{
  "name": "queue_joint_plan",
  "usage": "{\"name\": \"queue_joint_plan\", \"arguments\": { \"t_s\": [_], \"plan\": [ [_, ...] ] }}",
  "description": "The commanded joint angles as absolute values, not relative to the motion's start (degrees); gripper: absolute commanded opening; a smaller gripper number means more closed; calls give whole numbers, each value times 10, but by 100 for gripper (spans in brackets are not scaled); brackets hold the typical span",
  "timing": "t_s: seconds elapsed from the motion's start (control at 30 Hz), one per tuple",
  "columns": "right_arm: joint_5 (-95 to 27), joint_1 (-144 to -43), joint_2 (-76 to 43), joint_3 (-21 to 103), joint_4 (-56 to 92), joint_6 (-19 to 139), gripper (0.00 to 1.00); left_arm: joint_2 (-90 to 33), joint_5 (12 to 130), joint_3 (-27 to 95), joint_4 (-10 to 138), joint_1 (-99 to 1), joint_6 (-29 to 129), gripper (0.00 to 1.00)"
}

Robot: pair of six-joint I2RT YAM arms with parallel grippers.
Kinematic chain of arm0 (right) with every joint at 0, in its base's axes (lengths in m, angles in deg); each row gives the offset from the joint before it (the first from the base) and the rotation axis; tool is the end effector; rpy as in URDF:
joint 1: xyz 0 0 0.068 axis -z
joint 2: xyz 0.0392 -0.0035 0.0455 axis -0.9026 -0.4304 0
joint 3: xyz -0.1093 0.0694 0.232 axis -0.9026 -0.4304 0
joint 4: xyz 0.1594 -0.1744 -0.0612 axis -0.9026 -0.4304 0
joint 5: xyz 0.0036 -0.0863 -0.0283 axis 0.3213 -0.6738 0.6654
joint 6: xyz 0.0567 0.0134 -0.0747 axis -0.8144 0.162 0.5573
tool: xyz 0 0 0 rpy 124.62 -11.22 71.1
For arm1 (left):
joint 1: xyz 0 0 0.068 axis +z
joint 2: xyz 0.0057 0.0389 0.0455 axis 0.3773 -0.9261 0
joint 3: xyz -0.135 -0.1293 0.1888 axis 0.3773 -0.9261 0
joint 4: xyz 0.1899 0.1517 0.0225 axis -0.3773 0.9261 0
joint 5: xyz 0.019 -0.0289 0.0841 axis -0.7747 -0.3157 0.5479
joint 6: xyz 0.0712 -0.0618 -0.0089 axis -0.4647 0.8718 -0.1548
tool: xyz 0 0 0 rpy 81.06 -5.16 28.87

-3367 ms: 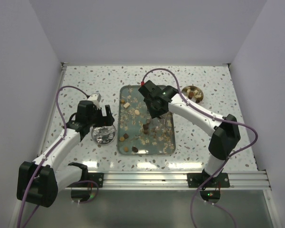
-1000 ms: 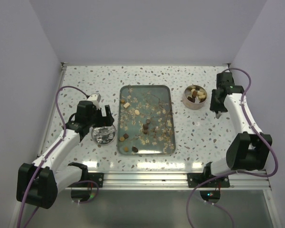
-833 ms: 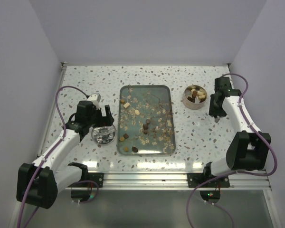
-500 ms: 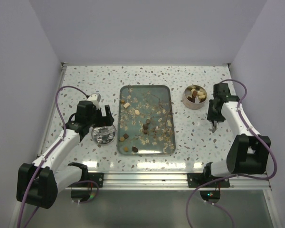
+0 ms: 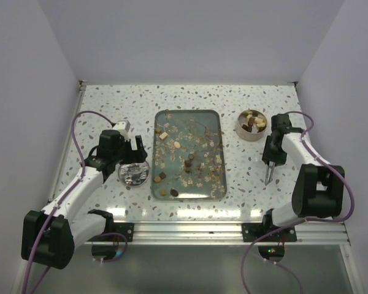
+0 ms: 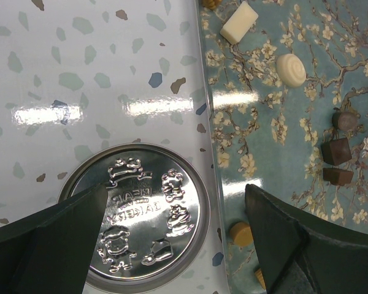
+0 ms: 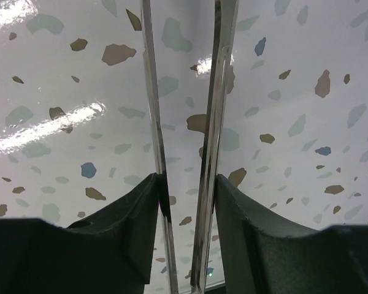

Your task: Pack the chocolate

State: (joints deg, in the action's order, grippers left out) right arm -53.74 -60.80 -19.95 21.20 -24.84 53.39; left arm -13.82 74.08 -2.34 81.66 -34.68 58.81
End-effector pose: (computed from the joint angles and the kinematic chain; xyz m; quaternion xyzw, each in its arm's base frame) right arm 0.2707 -0.0354 0.1628 0.1626 0.9687 -0.0898 0.1648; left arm 0.2390 -0.0610 0.1905 -0.0396 0.9085 -0.1556 0.3858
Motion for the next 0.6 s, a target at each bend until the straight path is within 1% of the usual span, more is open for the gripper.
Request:
{"name": "queue_joint_plan", "arguments": {
  "t_s": [0.0, 0.57],
  "plan": [
    [-538, -607, -213, 220, -222, 509, 45, -134, 743, -27, 805, -345, 575, 100],
    [-543, -609, -238, 216, -209, 506, 60, -133, 764, -28, 820, -346, 590, 100]
  ]
}}
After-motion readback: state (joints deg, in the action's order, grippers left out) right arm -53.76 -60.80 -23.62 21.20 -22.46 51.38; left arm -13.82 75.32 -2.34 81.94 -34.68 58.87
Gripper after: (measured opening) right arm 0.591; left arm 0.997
